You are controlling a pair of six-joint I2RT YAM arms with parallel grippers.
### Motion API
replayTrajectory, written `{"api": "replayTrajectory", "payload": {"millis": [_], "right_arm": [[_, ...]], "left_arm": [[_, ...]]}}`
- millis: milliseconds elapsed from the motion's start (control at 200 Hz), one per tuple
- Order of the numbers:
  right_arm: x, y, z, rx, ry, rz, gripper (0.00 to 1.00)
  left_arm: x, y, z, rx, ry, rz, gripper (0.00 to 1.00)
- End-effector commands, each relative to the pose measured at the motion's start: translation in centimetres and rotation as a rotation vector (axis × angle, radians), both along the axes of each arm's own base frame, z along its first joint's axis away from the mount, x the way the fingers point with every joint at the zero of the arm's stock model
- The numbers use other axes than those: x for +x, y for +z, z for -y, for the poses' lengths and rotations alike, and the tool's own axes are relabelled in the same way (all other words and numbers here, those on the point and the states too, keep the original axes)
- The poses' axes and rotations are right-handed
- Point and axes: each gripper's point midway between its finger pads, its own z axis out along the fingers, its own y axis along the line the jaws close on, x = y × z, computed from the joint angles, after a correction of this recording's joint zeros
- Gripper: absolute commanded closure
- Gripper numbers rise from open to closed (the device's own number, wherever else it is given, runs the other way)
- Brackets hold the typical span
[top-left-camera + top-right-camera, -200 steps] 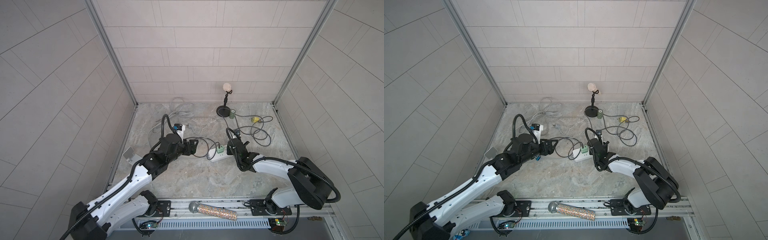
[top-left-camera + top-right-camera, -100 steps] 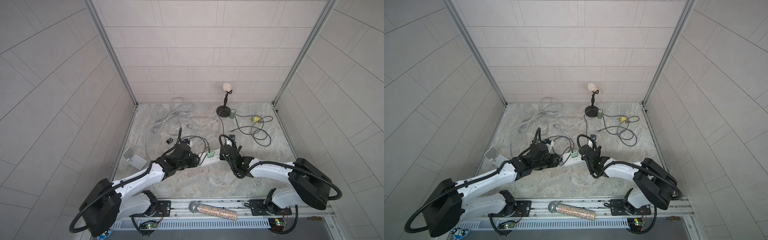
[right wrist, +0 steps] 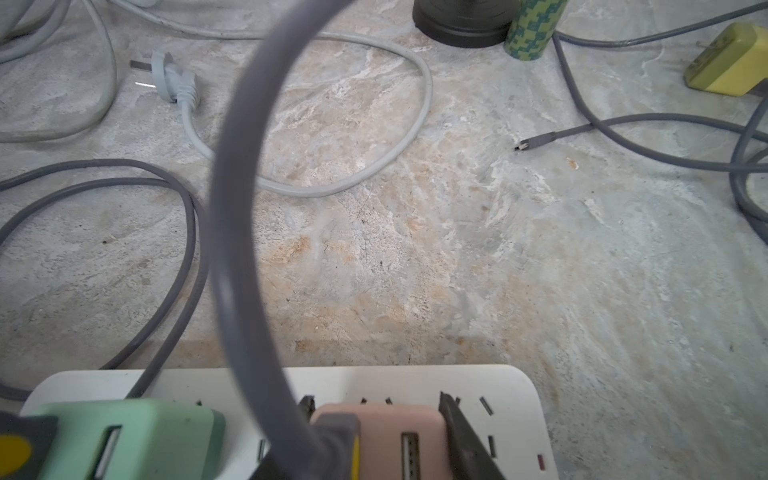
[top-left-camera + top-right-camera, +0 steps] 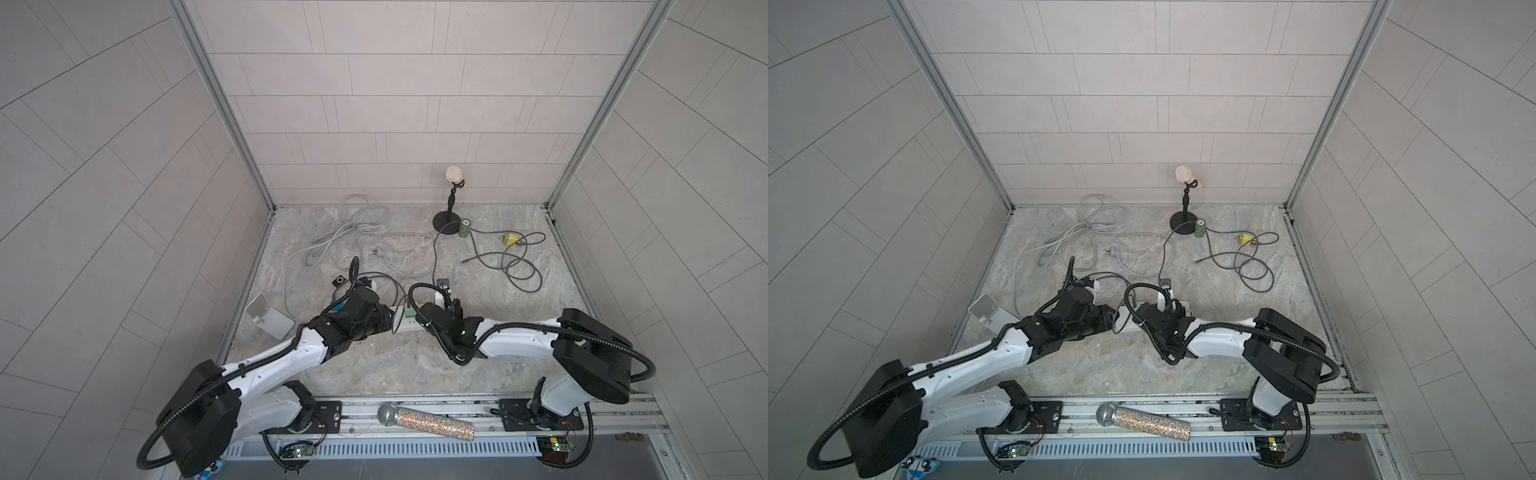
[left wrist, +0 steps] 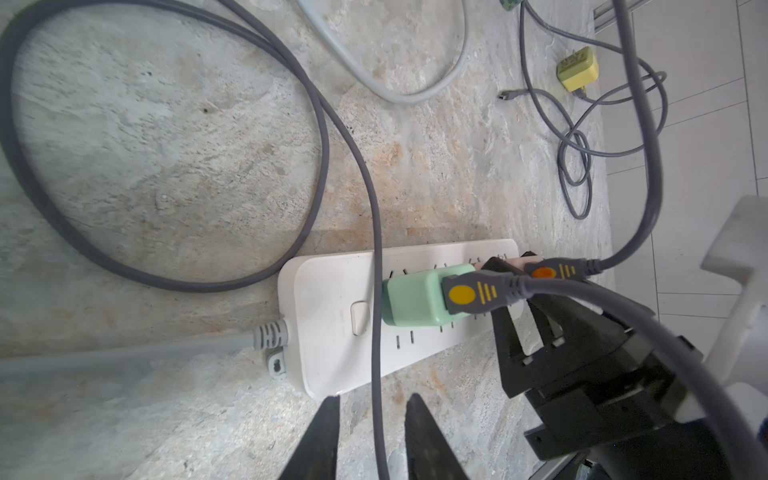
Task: Charge mp3
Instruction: Insert the plug into the socket.
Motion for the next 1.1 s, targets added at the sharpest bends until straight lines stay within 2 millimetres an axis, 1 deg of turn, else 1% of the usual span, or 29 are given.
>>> {"api": "replayTrajectory", "payload": {"millis": [0, 55, 105, 185, 280, 315, 385, 430, 525, 635, 711, 801, 896, 941, 976, 1026, 1096], "right_arm": [[-7.1, -9.2, 4.6, -0.208, 0.042, -0.385, 1.00], [-7.2, -9.4, 4.5, -0.199, 0.037, -0.392, 1.00], [-7.1, -9.3, 4.4, -0.192, 0.033, -0.391, 1.00], [-6.4, -7.8, 4.2, -0.181, 0.010, -0.364, 1.00], [-5.5, -5.6, 3.6, -0.177, -0.006, -0.329, 1.00], [-5.2, -4.9, 3.4, -0.166, -0.010, -0.319, 0.92], [-4.7, -3.7, 2.8, -0.138, -0.017, -0.298, 0.73], [-4.4, -2.9, 2.4, -0.116, -0.030, -0.280, 0.62], [-3.7, -1.1, 1.9, -0.081, -0.046, -0.244, 0.45], [-3.0, 1.4, 1.4, -0.043, -0.060, -0.200, 0.32], [-2.8, 2.9, 1.3, -0.012, -0.063, -0.178, 0.26], [-2.9, 4.2, 1.4, 0.025, -0.065, -0.163, 0.24], [-3.7, 5.5, 1.9, 0.076, -0.069, -0.167, 0.20], [-4.2, 6.5, 2.2, 0.118, -0.068, -0.168, 0.18], [-4.7, 7.2, 2.6, 0.145, -0.062, -0.171, 0.18], [-5.4, 8.7, 3.4, 0.190, -0.061, -0.161, 0.16], [-6.4, 11.1, 5.2, 0.230, -0.070, -0.134, 0.13]], "left_arm": [[0.5, 0.9, -0.7, -0.014, 0.043, 0.035, 0.69], [0.5, 1.4, -0.9, -0.014, 0.047, 0.042, 0.68], [0.6, 2.1, -1.3, -0.011, 0.055, 0.054, 0.64], [0.8, 3.5, -1.8, -0.022, 0.074, 0.078, 0.52], [0.8, 5.1, -2.5, -0.051, 0.094, 0.104, 0.40], [0.8, 5.7, -2.6, -0.059, 0.101, 0.112, 0.38], [0.8, 6.6, -2.9, -0.065, 0.108, 0.126, 0.34], [0.8, 7.2, -3.1, -0.070, 0.112, 0.137, 0.33], [0.9, 7.9, -3.2, -0.070, 0.113, 0.150, 0.30], [1.0, 8.5, -3.3, -0.058, 0.107, 0.161, 0.27], [1.0, 8.8, -3.3, -0.054, 0.105, 0.168, 0.25], [1.2, 9.1, -3.4, -0.048, 0.107, 0.172, 0.23], [1.2, 9.4, -3.6, -0.044, 0.108, 0.178, 0.22], [1.3, 9.6, -3.8, -0.040, 0.112, 0.184, 0.21], [1.3, 9.9, -4.1, -0.038, 0.115, 0.191, 0.20], [1.4, 10.5, -4.5, -0.033, 0.119, 0.205, 0.18], [1.7, 11.5, -5.3, -0.010, 0.126, 0.229, 0.15]]}}
